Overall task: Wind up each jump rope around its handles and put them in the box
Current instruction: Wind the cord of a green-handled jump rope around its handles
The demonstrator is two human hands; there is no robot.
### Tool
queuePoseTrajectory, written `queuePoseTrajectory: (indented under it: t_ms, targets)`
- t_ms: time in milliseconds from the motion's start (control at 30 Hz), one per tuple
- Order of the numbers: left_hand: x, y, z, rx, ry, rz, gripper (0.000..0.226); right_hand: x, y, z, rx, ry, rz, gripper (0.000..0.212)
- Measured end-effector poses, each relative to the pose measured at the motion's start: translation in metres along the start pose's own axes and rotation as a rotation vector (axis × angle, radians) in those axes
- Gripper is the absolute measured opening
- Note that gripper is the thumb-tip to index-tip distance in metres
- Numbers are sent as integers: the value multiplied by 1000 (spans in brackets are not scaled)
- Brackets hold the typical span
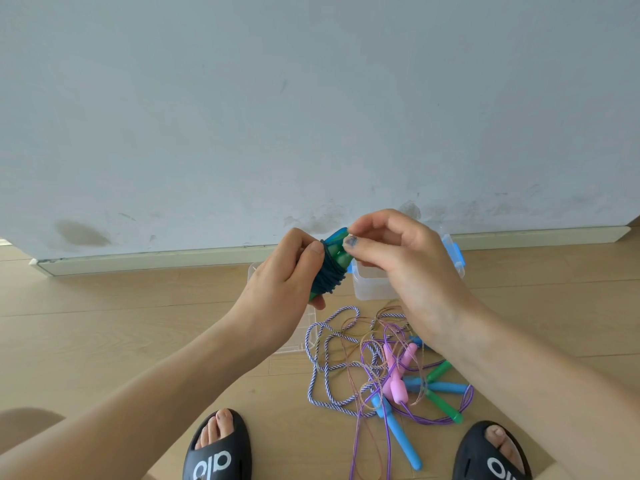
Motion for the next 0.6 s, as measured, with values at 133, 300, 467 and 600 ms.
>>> queuePoseTrajectory:
  t_ms: [133,300,467,600]
  targets:
    - [-2,0,0,-1,1,2,23,1,1,-5,-51,-37,-86,19]
    - [-6,0,-1,17,-12,8,20,-4,-4,3,-19,42,236,26]
    - [-3,-2,-6,37,-64,-30,16,1,1,6,139,15,281,25]
    - [-6,-6,-8,25,-73,-86,14,9,5,4,157,-137,251,24]
Point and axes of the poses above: each hand's wrist, its own z-axis away from the middle knuckle, its own y-axis out of the back of the hand, x = y × z, the point moved 5 cm from there along -z, towards the middle knuckle, and after that the axes turned 12 degrees about -x, right-handed, at the moved point
